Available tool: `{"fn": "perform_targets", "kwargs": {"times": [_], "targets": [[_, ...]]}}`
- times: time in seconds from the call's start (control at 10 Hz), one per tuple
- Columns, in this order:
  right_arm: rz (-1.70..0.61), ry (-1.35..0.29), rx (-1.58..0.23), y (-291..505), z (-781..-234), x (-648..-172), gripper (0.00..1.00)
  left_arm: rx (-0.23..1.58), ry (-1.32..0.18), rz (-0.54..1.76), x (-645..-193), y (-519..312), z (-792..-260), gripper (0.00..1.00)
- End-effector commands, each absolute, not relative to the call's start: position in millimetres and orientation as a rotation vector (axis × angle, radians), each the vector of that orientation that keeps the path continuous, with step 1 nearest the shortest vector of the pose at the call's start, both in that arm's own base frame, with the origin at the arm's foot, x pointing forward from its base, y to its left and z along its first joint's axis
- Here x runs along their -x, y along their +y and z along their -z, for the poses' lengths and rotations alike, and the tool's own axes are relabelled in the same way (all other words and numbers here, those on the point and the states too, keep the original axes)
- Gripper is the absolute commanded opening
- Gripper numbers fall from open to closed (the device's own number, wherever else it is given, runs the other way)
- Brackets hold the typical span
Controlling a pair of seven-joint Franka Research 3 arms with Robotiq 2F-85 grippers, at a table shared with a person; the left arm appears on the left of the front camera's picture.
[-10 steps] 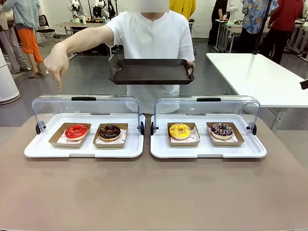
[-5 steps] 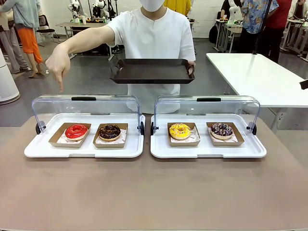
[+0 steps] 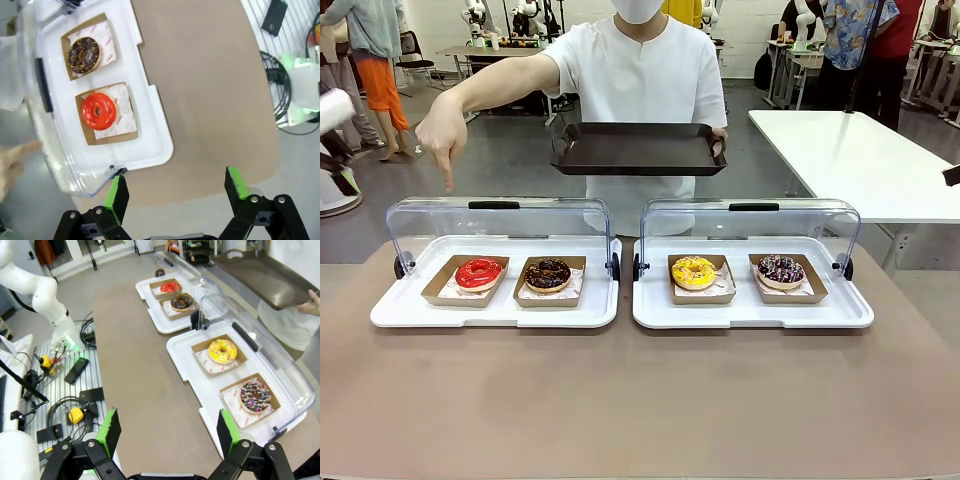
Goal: Provide the desired donut to the person.
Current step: Pick up and lift the Paper togo box containing the Donut pointed at by the person.
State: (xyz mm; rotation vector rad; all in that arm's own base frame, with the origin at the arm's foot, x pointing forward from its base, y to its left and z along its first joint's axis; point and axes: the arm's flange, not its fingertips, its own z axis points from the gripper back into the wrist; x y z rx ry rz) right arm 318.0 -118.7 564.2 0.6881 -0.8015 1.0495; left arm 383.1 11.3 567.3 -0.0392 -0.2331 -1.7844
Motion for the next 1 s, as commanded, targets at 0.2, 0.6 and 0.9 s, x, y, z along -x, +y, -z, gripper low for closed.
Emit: {"fn": "perform_targets", "kwargs": {"times": [0.2, 0.6, 0.9], "targets": [[-1.044, -0.799, -0.694, -119, -564, -318, 1.0, -0.123, -0.148, 1.735, -381, -33, -491, 1.0], [-1.044, -0.799, -0.694, -119, -564, -318, 1.0, -0.088, -0.18, 1.703, -383, -44, -467, 1.0], [-1.044, -0.799, -0.694, -119, -564, -318, 1.0, -0.094, -0.147, 1.739, -382, -47, -463, 1.0]]}}
